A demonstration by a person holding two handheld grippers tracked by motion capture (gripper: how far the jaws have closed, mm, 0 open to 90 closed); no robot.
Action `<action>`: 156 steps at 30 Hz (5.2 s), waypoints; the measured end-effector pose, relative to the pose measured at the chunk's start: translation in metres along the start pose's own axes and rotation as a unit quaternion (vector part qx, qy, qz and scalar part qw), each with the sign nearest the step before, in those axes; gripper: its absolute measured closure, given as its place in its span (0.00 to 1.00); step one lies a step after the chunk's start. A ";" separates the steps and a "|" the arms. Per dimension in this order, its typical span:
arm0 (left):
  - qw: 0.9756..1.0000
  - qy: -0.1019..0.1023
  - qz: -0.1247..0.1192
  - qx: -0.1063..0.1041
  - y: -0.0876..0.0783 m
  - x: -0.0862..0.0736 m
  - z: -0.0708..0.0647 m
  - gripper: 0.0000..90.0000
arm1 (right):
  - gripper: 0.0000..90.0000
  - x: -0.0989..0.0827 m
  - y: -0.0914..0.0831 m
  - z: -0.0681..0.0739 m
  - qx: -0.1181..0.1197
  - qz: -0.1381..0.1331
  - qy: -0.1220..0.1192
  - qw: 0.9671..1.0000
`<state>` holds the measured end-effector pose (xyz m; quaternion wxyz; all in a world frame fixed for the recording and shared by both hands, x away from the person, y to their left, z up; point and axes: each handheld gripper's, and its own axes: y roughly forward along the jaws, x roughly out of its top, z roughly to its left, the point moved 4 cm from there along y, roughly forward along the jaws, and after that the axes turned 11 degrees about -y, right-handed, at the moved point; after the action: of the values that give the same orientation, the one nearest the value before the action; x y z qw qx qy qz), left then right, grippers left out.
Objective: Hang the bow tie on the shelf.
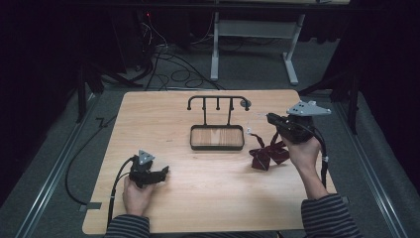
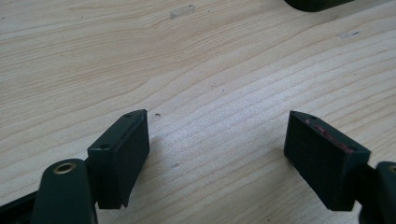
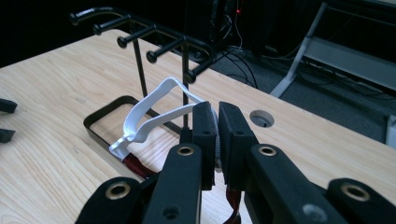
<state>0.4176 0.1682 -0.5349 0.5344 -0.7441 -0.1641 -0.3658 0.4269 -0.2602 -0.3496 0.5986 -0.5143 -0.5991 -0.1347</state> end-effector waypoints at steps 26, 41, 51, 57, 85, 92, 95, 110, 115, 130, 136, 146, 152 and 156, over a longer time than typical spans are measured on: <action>1.000 0.000 0.000 0.000 0.000 0.000 0.000 0.25 | 0.97 0.037 0.018 0.006 0.017 -0.022 -0.006 1.000; 1.000 0.000 0.000 0.000 0.000 0.000 0.000 0.25 | 0.97 0.045 0.036 0.003 0.016 -0.020 0.003 1.000; 1.000 -0.001 0.000 0.000 0.000 0.000 0.000 0.25 | 0.97 0.044 0.049 -0.001 0.007 -0.012 0.008 1.000; 1.000 0.000 0.000 0.000 0.000 0.000 0.000 0.25 | 0.97 0.041 0.058 -0.004 -0.002 -0.003 0.015 1.000; 1.000 -0.001 0.000 0.000 0.000 0.000 0.000 0.25 | 0.97 0.049 0.060 0.001 -0.004 -0.014 0.002 1.000; 1.000 -0.001 0.000 0.001 0.000 0.000 0.000 0.25 | 0.97 0.043 0.055 -0.010 -0.018 -0.007 0.010 1.000; 1.000 0.000 0.000 0.001 0.000 0.000 0.000 0.25 | 0.97 0.040 0.060 -0.010 -0.023 0.001 0.014 1.000; 1.000 0.000 0.001 0.001 0.000 0.000 0.000 0.25 | 0.97 0.029 0.085 -0.016 -0.035 0.029 0.028 0.999; 1.000 -0.001 0.000 0.001 0.000 0.000 0.000 0.25 | 0.97 0.025 0.088 -0.016 -0.033 0.033 0.028 0.999; 1.000 -0.001 0.000 0.001 0.000 0.000 0.000 0.25 | 0.92 0.013 0.093 -0.015 -0.015 0.033 0.045 0.998; 1.000 -0.001 0.000 0.001 0.000 0.000 0.000 0.25 | 0.86 0.008 0.093 -0.014 -0.010 0.034 0.049 0.998; 1.000 0.000 0.000 0.001 0.000 0.000 0.000 0.25 | 0.72 0.007 0.078 -0.019 -0.006 0.011 0.068 0.998; 1.000 -0.001 0.000 0.001 0.000 0.000 0.000 0.25 | 0.67 0.000 0.062 -0.026 -0.008 0.000 0.087 0.996; 1.000 -0.001 0.000 0.001 0.000 0.000 0.000 0.25 | 0.65 -0.005 0.054 -0.028 -0.010 -0.001 0.093 0.996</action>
<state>0.4179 0.1682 -0.5349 0.5350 -0.7437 -0.1649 -0.3653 0.4839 -0.2602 -0.3714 0.6464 -0.5050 -0.5401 -0.1879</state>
